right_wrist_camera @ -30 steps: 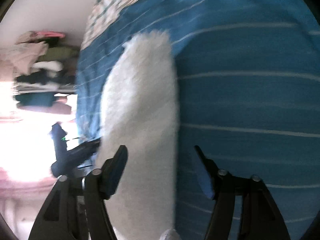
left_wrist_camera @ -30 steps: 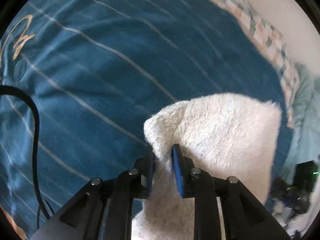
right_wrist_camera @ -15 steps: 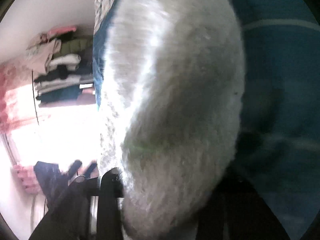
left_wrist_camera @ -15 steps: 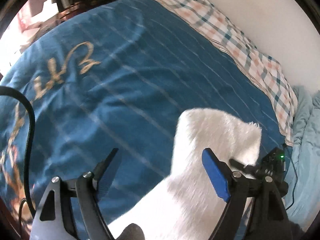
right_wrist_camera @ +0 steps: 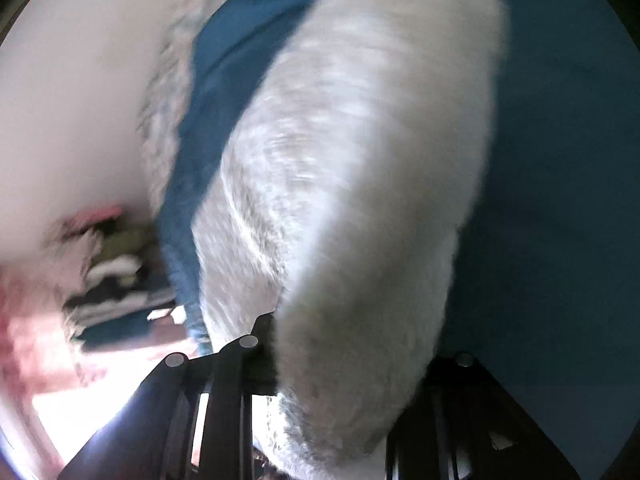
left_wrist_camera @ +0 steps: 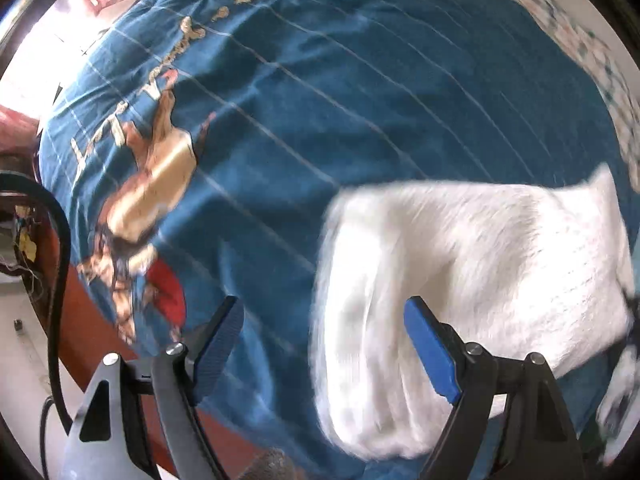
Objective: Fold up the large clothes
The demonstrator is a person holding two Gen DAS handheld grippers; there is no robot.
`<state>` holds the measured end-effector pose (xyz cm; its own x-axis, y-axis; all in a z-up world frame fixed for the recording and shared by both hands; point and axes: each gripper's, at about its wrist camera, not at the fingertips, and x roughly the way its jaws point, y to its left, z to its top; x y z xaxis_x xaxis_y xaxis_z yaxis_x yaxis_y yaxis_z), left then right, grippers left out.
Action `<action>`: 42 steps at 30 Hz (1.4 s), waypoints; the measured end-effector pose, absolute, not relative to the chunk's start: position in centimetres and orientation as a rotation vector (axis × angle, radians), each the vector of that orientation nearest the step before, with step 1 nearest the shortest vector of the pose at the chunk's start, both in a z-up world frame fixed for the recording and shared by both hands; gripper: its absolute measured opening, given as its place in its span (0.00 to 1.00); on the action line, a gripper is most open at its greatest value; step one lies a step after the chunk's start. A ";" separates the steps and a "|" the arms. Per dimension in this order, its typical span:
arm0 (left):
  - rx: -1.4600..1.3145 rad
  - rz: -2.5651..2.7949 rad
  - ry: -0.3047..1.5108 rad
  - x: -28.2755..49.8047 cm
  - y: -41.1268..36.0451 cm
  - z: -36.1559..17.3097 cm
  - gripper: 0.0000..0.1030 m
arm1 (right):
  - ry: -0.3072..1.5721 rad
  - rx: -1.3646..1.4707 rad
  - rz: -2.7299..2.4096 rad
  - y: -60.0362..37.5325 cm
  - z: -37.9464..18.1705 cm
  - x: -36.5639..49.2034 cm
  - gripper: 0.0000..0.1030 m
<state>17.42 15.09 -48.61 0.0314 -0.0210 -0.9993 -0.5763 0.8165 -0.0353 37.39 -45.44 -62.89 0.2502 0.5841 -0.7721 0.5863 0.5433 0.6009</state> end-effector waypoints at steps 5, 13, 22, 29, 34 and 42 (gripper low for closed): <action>-0.366 0.323 1.421 20.0 8.6 -46.7 0.79 | 1.527 1.052 -0.186 -49.6 -63.1 27.5 0.35; -0.203 0.006 1.387 26.0 -8.3 -47.9 0.80 | 1.544 0.662 -0.158 -50.7 -54.7 25.9 0.46; -0.146 0.041 1.539 27.5 -11.6 -58.1 1.00 | 1.548 0.161 0.224 -39.6 -50.9 33.6 0.29; -0.237 0.161 1.461 24.0 -4.6 -52.1 1.00 | 1.769 -0.027 0.234 -35.9 -63.7 34.6 0.19; -0.360 0.358 1.461 17.7 2.7 -50.0 0.99 | 1.771 -0.046 0.250 -36.5 -60.4 35.0 0.20; -0.731 0.272 1.426 15.2 10.6 -53.8 0.97 | 1.723 0.115 0.238 -39.6 -56.8 32.3 0.21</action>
<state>15.16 10.55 -53.79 0.1588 -0.2487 -0.9555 -0.5832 0.7572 -0.2940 32.35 -39.57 -56.82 -0.1667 0.2110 -0.9632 -0.0576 0.9731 0.2231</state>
